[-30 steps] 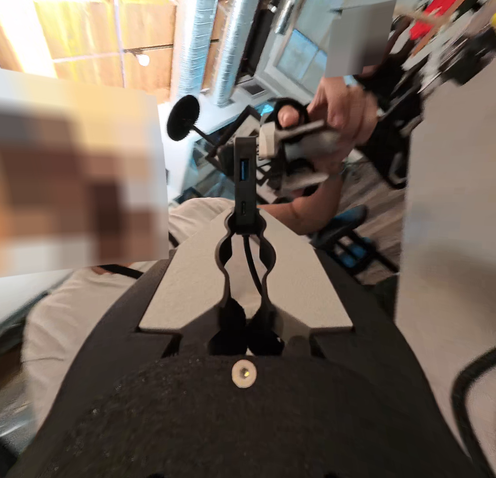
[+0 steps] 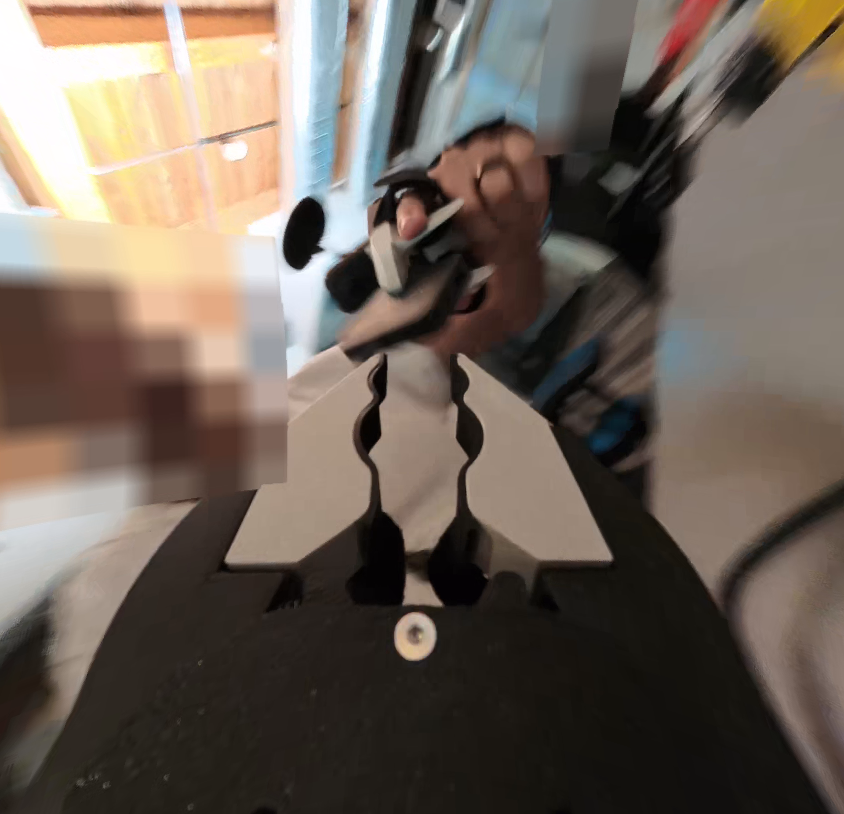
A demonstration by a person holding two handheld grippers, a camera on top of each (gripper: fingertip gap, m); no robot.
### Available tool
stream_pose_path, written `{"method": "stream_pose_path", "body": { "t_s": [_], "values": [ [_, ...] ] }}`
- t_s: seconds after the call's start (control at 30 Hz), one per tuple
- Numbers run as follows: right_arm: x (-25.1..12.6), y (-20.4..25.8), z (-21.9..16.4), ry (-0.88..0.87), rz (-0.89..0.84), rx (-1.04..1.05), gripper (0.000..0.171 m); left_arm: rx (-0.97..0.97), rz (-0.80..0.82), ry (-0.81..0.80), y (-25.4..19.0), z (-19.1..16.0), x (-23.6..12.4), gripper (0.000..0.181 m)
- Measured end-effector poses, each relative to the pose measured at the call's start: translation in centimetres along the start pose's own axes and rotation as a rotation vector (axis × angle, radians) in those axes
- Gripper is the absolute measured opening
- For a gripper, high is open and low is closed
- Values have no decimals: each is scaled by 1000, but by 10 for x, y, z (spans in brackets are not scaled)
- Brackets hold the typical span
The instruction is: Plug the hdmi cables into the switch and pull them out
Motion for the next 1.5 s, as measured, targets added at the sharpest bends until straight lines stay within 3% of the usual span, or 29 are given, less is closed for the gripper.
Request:
{"method": "stream_pose_path", "body": {
  "t_s": [0.03, 0.13, 0.23, 0.33, 0.47, 0.6, 0.67, 0.9, 1.1, 1.23, 1.37, 1.43, 1.5],
  "values": [
    [-3, -4, 6, -31, -59, -84, 27, -79, 88, -5, 13, -6, -7, 13],
    [-8, -13, 24, -158, -189, -315, 27, -239, 320, -29, 38, -23, -27, 13],
    [2, -26, 17, -171, -292, -485, 40, -308, 504, 77, 39, -49, -32, 14],
    [25, -32, 12, -231, -293, -621, 78, -235, 522, 182, 17, -56, -15, 13],
    [30, -27, 25, -409, -194, -486, 89, -155, 524, 190, -9, -47, 6, 14],
    [31, -29, 18, -383, -140, -390, 84, -134, 483, 147, -26, -36, 22, 13],
    [32, -22, 15, -354, -111, -376, 71, -152, 496, 134, -25, -33, 24, 14],
    [39, -25, 2, -283, -19, -161, 71, -201, 457, 37, -27, -20, 30, 15],
    [41, -27, 4, -263, -33, -215, 70, -159, 434, 116, -28, -27, 24, 14],
    [25, -39, 11, -201, -259, -492, 70, -130, 535, 152, -16, -39, 9, 13],
    [-30, -36, 48, -218, -612, -868, 63, -220, 668, 210, 8, -70, -21, 14],
    [-78, -44, 73, -203, -935, -1038, 55, -244, 701, 264, 11, -87, -30, 13],
    [-135, -56, 85, -170, -1286, -1069, 43, -255, 707, 314, 10, -99, -32, 13]
  ]
}}
Point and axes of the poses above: each gripper's, where its closed fingertips meet, x out along the fingers, z out of its top, y = z × x across the jaws, the point moved 1 cm from there along -x, back along the fingers, and after that the axes turned 9 degrees about -y, right-handed, at the moved point
